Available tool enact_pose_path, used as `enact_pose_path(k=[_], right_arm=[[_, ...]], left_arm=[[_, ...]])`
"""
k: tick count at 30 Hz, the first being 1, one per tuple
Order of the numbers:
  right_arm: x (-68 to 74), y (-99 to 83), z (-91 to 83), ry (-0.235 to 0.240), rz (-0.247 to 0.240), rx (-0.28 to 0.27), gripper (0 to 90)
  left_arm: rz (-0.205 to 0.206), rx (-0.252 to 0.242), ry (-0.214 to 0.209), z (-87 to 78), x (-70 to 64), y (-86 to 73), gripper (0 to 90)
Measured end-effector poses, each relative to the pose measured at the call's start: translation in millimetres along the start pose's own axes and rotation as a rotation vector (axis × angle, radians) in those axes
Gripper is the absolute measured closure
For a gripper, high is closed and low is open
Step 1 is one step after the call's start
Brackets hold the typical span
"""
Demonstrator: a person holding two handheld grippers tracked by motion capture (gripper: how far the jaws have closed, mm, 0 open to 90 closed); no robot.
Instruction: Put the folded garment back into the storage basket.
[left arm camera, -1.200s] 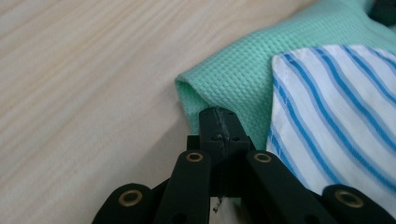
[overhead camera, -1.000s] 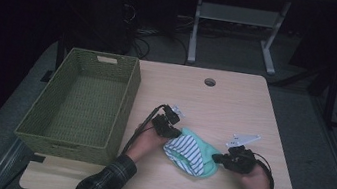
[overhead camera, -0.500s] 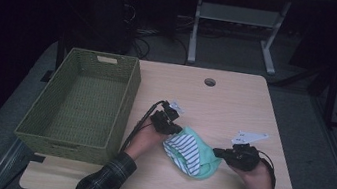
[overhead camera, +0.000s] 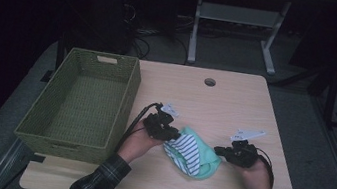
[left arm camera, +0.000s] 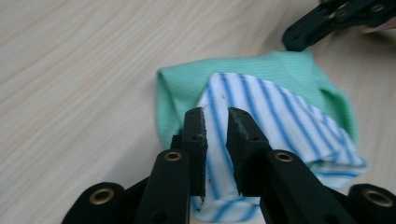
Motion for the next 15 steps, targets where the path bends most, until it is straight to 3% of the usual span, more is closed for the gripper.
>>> enact_pose_path(k=[8,11,15], right_arm=[[17.5,-5.2,-0.3,0.04,-0.041,0.012,89.9],[24.5,-5.5,-0.7,0.055,-0.056,0.014,89.9],[25.7,-5.5,-1.3,0.057,-0.058,0.01,89.8]], left_arm=[[0.046,0.035,-0.013,-1.5,-16.4,-7.8,66.2],[0.074,0.059,0.006,-0.5,-18.7,-12.4,60.8],[0.111,0.083,-0.001,2.6,-23.3,-17.7,54.4]])
Point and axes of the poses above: each handheld gripper's, and its own axes: z roughly forward along the jaws, y roughly out of its top, x roughly to its left, the point moved 7 cm from there along z, roughly forward along the jaws, and after that the axes turned 10 degrees about x, right-handed, at the moved point
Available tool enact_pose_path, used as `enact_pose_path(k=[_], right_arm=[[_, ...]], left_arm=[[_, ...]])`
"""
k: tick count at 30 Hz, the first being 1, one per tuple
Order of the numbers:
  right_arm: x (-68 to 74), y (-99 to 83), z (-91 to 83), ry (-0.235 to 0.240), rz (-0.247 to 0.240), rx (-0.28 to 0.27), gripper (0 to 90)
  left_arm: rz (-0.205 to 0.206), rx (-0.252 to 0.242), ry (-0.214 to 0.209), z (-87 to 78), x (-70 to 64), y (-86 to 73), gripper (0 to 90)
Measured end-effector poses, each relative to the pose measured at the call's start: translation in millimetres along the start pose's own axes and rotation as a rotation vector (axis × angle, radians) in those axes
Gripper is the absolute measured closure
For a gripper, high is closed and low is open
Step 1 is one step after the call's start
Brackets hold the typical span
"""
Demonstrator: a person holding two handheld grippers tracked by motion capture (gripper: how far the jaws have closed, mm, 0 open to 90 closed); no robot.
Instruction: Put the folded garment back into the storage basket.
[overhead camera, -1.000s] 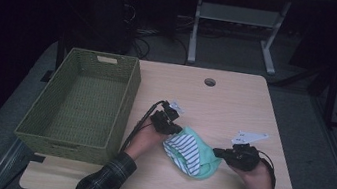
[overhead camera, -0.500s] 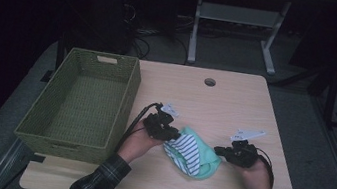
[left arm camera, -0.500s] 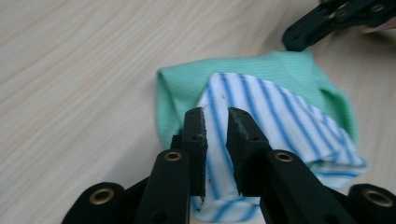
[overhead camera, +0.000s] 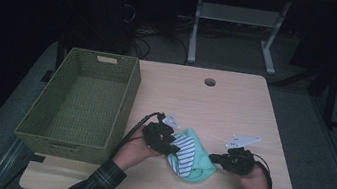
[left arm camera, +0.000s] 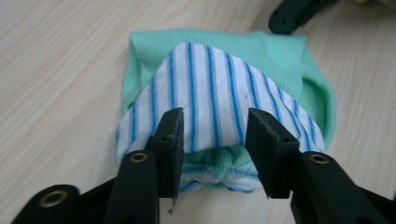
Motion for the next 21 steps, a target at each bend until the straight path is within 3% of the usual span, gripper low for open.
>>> enact_pose_path(k=[6,8,11,13,21], right_arm=[[-5.1,-1.3,-3.4,-0.013,0.029,-0.014,80.6],[-8.5,-2.1,-4.1,-0.025,0.045,-0.02,69.7],[-13.4,-2.8,-4.6,-0.05,0.06,-0.029,57.4],[-16.4,-2.8,-5.1,-0.061,0.071,-0.037,51.0],[-32.0,-7.8,-0.3,-0.14,0.106,-0.027,28.1]], left_arm=[[0.036,0.064,-0.024,12.1,-6.1,-7.4,45.7],[0.026,0.075,-0.035,15.8,-8.0,-9.0,43.3],[0.046,0.096,-0.037,18.4,-7.7,-11.4,40.4],[0.033,0.094,-0.044,21.3,-9.3,-12.2,38.3],[0.049,0.137,-0.052,33.6,-12.0,-16.3,30.1]])
Point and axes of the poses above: each handheld gripper's, and its own axes: z roughly forward along the jaws, y roughly out of its top, x roughly to its left, the point moved 7 cm from there along z, roughly forward along the jaws, and after that the axes turned 10 degrees about x, right-handed, at the moved point
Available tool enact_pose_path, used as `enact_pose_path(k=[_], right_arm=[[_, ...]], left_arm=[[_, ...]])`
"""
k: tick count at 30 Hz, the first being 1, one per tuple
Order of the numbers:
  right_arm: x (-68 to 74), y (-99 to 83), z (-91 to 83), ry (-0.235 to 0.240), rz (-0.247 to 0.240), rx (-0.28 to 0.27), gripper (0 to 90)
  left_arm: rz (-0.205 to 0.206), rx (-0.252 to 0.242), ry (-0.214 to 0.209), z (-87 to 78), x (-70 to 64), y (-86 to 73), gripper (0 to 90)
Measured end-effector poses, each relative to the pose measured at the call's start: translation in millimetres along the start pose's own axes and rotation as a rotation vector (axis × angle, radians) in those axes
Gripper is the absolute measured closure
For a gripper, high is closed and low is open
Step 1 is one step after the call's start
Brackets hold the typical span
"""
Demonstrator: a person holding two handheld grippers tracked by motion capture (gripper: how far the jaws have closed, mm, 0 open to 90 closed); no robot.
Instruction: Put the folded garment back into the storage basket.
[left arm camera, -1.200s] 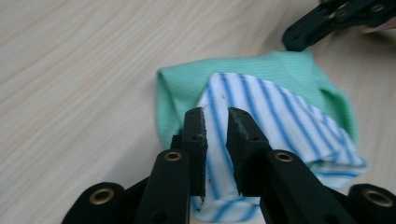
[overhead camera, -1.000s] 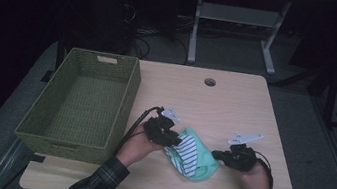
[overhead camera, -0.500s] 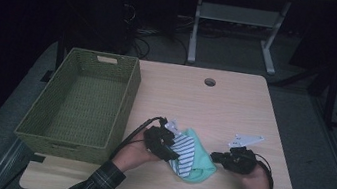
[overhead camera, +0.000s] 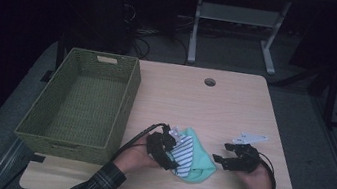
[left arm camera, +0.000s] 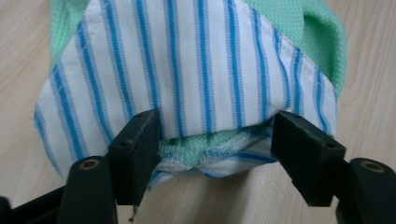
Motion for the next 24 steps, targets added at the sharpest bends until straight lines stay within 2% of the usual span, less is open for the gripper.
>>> enact_pose_path(k=[4,7,13,17,24], right_arm=[[-8.6,-1.2,1.3,-0.038,0.034,-0.003,20.4],[-14.3,-2.7,2.0,-0.061,0.051,-0.005,17.9],[-25.6,-4.9,6.1,-0.131,0.073,-0.005,13.4],[-27.4,-4.5,6.8,-0.14,0.077,-0.012,13.0],[-28.4,-4.1,8.5,-0.136,0.086,-0.025,10.5]], left_arm=[[-0.001,0.0,0.001,3.5,-1.1,0.0,27.4],[-0.001,-0.003,0.005,5.3,-1.2,0.4,26.6],[0.019,0.011,0.041,7.4,-3.4,1.5,27.1],[0.029,0.018,0.063,8.0,-4.1,1.7,28.3],[0.03,0.013,0.069,7.1,-3.4,2.6,34.6]])
Point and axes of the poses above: each handheld gripper's, and its own axes: z roughly forward along the jaws, y roughly out of its top, x roughly to its left, the point moved 7 cm from there along z, roughly forward along the jaws, and after that the axes turned 10 degrees about x, right-handed, at the moved point
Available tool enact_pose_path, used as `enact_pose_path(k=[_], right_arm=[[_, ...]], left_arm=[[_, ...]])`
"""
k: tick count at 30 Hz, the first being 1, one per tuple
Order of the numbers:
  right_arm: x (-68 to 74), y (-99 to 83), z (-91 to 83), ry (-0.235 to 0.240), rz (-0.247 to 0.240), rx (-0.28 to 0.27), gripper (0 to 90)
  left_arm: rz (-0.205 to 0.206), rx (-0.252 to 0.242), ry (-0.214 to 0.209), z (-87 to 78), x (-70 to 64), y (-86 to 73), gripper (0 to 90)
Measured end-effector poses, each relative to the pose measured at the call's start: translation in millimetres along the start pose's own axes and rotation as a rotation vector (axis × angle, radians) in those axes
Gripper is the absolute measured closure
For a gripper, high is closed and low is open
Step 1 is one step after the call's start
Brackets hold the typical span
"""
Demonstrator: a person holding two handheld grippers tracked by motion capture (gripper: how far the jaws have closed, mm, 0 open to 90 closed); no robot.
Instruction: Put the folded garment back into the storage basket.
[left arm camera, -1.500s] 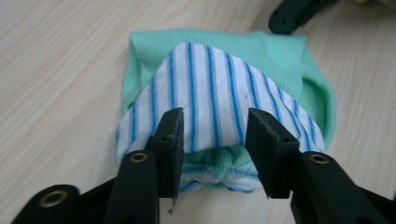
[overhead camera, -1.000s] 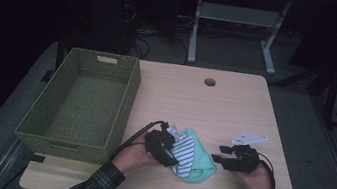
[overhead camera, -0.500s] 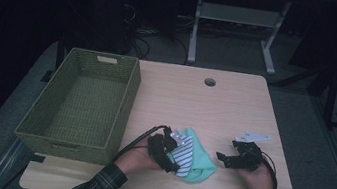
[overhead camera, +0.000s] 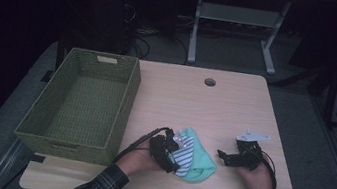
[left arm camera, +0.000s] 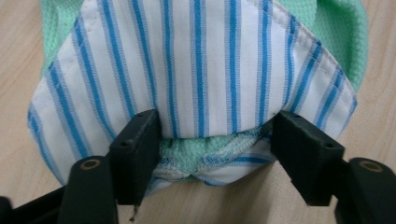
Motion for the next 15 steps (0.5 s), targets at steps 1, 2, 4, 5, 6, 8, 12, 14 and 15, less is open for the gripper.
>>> enact_pose_path(k=[1,2,4,5,6,8,12,14,15], right_arm=[[0.0,0.0,0.0,0.0,0.0,0.0,10.4],[0.0,0.0,0.0,0.0,0.001,0.0,10.4],[-0.2,0.0,0.1,-0.002,0.002,0.001,10.3],[-0.3,0.0,0.1,-0.003,0.003,0.001,10.3],[-0.4,0.1,0.1,-0.003,0.004,0.001,10.3],[-0.4,0.2,0.2,-0.004,0.008,0.002,10.3],[-0.7,0.3,0.2,-0.008,0.011,0.001,10.3],[-1.3,0.3,0.3,-0.011,0.006,0.001,10.3],[-1.4,0.3,0.3,-0.011,0.006,0.001,10.3]], left_arm=[[0.0,-0.001,0.001,-0.4,0.5,0.2,36.9],[-0.001,-0.003,-0.003,-0.8,0.7,0.5,39.7],[-0.001,-0.012,-0.006,-1.3,1.2,1.5,48.5],[-0.001,-0.014,-0.008,-1.6,1.7,1.9,52.2],[-0.001,-0.016,-0.013,-1.7,1.9,2.4,56.0],[0.005,-0.015,-0.018,-1.9,3.1,3.2,63.6],[-0.001,-0.011,-0.024,-1.9,3.5,4.8,71.4],[-0.01,-0.013,-0.029,-1.7,3.6,5.4,72.8],[-0.013,-0.013,-0.031,-1.9,3.7,5.4,73.2]])
Point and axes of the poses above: each handheld gripper's, and its own axes: z roughly forward along the jaws, y roughly out of its top, x roughly to its left, the point moved 7 cm from there along z, roughly forward along the jaws, and after that the axes turned 10 degrees about x, right-handed, at the moved point
